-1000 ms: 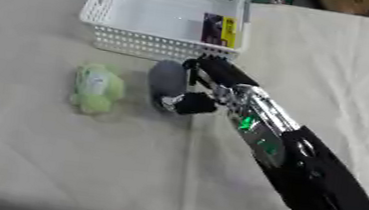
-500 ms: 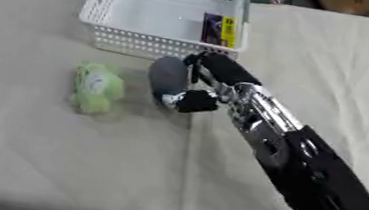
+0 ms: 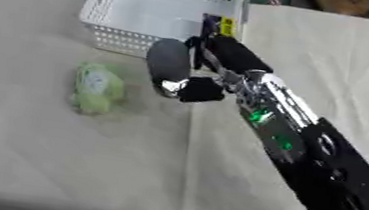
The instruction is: Pick up objects on the table and place them in the box.
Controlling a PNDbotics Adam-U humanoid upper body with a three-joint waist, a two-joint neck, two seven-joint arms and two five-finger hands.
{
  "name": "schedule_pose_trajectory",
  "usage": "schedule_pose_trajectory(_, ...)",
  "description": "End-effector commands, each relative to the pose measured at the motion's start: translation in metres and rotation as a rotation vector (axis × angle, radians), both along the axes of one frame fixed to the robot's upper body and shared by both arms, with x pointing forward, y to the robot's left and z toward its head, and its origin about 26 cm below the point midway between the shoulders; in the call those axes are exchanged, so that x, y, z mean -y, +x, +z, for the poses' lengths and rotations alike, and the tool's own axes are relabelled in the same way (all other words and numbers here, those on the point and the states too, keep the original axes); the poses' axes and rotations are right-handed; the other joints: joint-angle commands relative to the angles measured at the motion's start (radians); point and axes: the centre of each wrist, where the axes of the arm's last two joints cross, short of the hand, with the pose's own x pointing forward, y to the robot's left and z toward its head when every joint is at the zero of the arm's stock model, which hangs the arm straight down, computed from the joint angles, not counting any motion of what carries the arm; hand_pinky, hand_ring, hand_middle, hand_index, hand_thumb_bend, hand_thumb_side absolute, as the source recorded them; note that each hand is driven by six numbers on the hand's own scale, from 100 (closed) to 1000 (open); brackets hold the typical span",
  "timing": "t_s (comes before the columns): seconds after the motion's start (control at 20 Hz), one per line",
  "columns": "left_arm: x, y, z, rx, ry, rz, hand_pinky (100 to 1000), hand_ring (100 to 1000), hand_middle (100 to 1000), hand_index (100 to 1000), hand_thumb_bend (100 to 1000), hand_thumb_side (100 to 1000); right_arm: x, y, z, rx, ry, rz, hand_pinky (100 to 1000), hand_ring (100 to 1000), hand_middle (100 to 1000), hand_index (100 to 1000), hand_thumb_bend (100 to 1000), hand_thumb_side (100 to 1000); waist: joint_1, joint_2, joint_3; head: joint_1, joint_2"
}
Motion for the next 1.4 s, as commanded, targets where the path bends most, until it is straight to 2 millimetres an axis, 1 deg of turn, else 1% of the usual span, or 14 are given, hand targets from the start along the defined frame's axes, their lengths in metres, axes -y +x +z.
schedule_pose_trajectory(0.05,-0.002,-0.003,0.007,0.021,0.019,0.007,617,540,597,669,100,793,0.005,-0.010,0.027,0.063,0.010,0.009,927,867,503,690,326,725,0.002,-0.024,0.000,0.002,0.000)
schedule_pose_trajectory(0.3,-0.002,-0.003,0.006,0.019,0.020,0.006,617,540,597,669,100,793,0.007,-0.020,0.047,0.097,0.029,0.014,927,865,495,683,316,733,0.001,-0.024,0.000,0.001,0.000)
schedule_pose_trajectory(0.35,-0.002,-0.003,0.006,0.019,0.020,0.006,617,540,597,669,100,793,0.008,-0.021,0.050,0.103,0.035,0.015,927,864,496,682,281,782,0.001,-0.024,0.000,0.001,-0.001)
schedule_pose_trajectory(0.4,-0.002,-0.003,0.006,0.019,0.020,0.006,617,540,597,669,100,793,0.008,-0.022,0.052,0.108,0.040,0.015,927,864,495,682,316,735,0.001,-0.024,0.000,0.001,-0.001)
schedule_pose_trajectory(0.45,-0.002,-0.003,0.006,0.019,0.020,0.006,618,540,597,669,100,793,0.008,-0.023,0.054,0.111,0.045,0.016,927,864,493,681,315,739,0.001,-0.024,0.000,0.001,-0.002)
schedule_pose_trajectory(0.6,-0.001,-0.003,0.006,0.018,0.021,0.005,618,540,597,669,100,793,0.008,-0.027,0.069,0.151,0.065,0.019,928,863,492,679,315,746,0.001,-0.024,0.001,0.000,-0.005)
schedule_pose_trajectory(0.75,-0.001,-0.003,0.006,0.017,0.021,0.002,618,541,598,669,100,793,0.009,-0.026,0.077,0.172,0.071,0.012,928,863,491,678,316,747,0.001,-0.024,0.004,-0.003,-0.006)
schedule_pose_trajectory(0.8,-0.001,-0.003,0.006,0.017,0.021,-0.001,618,541,598,669,100,792,0.009,-0.024,0.081,0.179,0.073,0.002,931,864,489,677,316,750,0.001,-0.023,0.006,-0.006,-0.007)
schedule_pose_trajectory(0.9,0.001,-0.003,0.006,0.017,0.021,-0.007,618,541,598,669,100,792,0.009,-0.012,0.086,0.190,0.074,-0.036,932,865,488,676,313,751,0.003,-0.023,0.012,-0.014,-0.010)
schedule_pose_trajectory(1.4,0.005,-0.002,0.008,0.020,0.021,-0.035,619,542,599,669,100,792,0.011,0.041,0.095,0.229,0.091,-0.154,940,867,487,675,320,757,0.005,-0.015,0.036,-0.047,-0.025)
